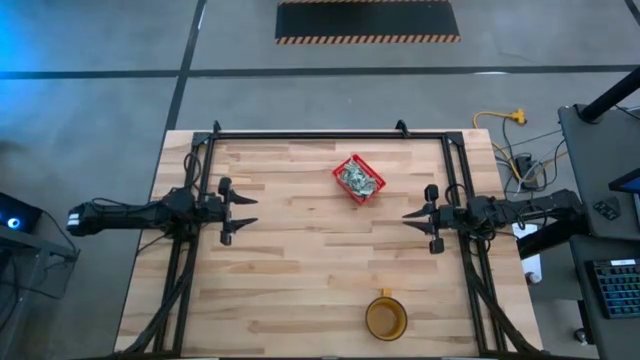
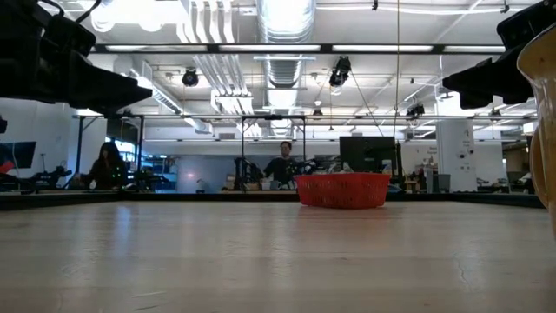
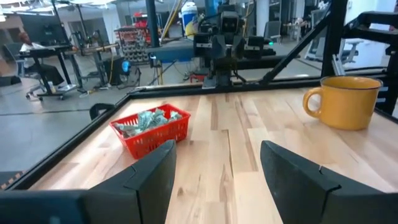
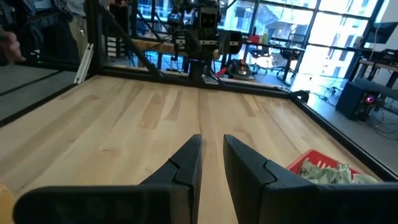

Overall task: Pick and place Stevia / Truvia into bins
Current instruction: Return to Home Position

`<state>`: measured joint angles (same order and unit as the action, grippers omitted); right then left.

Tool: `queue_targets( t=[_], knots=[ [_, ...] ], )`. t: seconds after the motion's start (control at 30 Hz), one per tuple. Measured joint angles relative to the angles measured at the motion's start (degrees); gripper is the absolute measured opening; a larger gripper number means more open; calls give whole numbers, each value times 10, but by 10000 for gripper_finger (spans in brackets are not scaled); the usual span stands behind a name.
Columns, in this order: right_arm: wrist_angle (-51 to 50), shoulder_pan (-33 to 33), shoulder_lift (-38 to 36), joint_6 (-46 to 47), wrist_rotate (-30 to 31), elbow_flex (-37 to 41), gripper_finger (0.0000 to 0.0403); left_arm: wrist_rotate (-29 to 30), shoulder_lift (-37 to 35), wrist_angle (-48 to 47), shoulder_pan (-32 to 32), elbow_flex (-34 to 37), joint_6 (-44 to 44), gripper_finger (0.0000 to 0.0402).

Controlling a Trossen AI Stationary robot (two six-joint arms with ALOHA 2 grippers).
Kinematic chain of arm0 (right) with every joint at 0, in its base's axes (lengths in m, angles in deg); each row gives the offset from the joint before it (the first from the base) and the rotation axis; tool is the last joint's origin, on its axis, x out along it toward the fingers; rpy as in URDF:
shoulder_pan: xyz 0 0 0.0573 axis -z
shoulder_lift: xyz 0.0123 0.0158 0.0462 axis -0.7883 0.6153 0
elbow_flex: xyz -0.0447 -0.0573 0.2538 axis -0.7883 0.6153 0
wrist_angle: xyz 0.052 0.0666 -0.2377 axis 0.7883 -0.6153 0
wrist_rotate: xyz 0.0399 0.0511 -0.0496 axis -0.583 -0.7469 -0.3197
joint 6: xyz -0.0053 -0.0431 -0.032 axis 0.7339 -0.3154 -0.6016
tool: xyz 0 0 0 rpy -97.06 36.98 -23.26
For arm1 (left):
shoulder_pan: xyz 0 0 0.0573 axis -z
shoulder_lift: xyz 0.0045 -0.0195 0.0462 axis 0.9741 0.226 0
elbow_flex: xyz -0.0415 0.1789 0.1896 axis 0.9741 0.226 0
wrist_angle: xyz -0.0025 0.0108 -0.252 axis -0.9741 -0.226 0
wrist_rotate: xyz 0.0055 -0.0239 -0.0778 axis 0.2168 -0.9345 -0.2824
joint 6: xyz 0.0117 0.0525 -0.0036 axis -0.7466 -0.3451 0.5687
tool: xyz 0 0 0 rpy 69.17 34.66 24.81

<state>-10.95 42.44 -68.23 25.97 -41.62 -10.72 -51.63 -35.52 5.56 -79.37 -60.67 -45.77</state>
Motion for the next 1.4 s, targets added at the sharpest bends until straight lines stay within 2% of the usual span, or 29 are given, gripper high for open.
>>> queue_targets(
  t=[0.63, 1.4],
  knots=[
    [0, 0, 1, 0, 0, 0, 57, 0, 35, 1, 0, 0, 0, 218],
    [0, 0, 0, -1, 0, 0, 57, 0, 34, 1, 0, 0, 0, 218]
  ],
)
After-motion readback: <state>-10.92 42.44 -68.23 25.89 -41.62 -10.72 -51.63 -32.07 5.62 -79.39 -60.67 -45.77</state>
